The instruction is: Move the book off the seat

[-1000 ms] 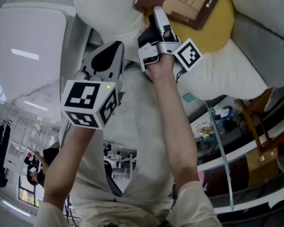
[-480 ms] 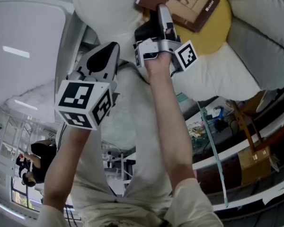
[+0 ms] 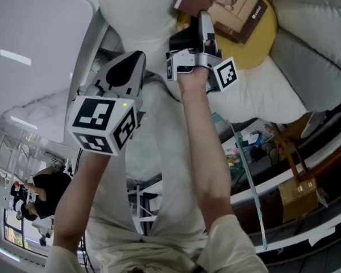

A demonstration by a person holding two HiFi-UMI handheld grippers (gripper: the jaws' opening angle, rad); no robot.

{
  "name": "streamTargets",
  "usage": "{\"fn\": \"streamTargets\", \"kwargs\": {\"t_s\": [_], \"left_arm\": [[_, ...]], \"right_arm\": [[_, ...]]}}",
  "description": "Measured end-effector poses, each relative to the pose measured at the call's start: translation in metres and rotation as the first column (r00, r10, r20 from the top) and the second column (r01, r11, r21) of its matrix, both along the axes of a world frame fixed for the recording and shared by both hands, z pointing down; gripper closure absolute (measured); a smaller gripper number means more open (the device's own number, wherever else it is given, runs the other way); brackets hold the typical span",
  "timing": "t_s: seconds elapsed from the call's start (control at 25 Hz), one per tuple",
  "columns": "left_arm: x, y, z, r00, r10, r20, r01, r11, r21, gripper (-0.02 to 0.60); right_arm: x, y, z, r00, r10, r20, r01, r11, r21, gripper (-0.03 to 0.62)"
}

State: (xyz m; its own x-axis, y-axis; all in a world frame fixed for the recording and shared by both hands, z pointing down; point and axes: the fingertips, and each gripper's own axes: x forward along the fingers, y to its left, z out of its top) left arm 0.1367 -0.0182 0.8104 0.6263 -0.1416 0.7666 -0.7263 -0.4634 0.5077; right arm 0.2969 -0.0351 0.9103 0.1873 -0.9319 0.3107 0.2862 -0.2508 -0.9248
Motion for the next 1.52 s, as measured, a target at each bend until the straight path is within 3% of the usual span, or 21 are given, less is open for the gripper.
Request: {"fn": "streamTargets", "kwargs": {"t_s": [0.44,1.16,1.52], "left_arm": [[-0.025,0.006,-0.014,1.0,-0.009,-0.005,0.009,1.0,0.02,0.569],[-0.042,0.016,-0.057,0.996,0.08,-0.025,-0.079,0.995,0.067,0.569],[-0.049,0.022,-0.088,0.998,0.063,-0.025,-0.061,0.994,0.096,0.569]], "right_arm": [[0.014,0.019,-0.026,0.995,-0.031,-0.095,0.036,0.998,0.054,0.45],[-0.038,0.008,-0.109,0.979,-0.142,-0.146,0.168,0.968,0.185,0.454],[-0.056,0.003,-0.156,0.957,-0.237,-0.168,0.27,0.939,0.215,0.454]]}}
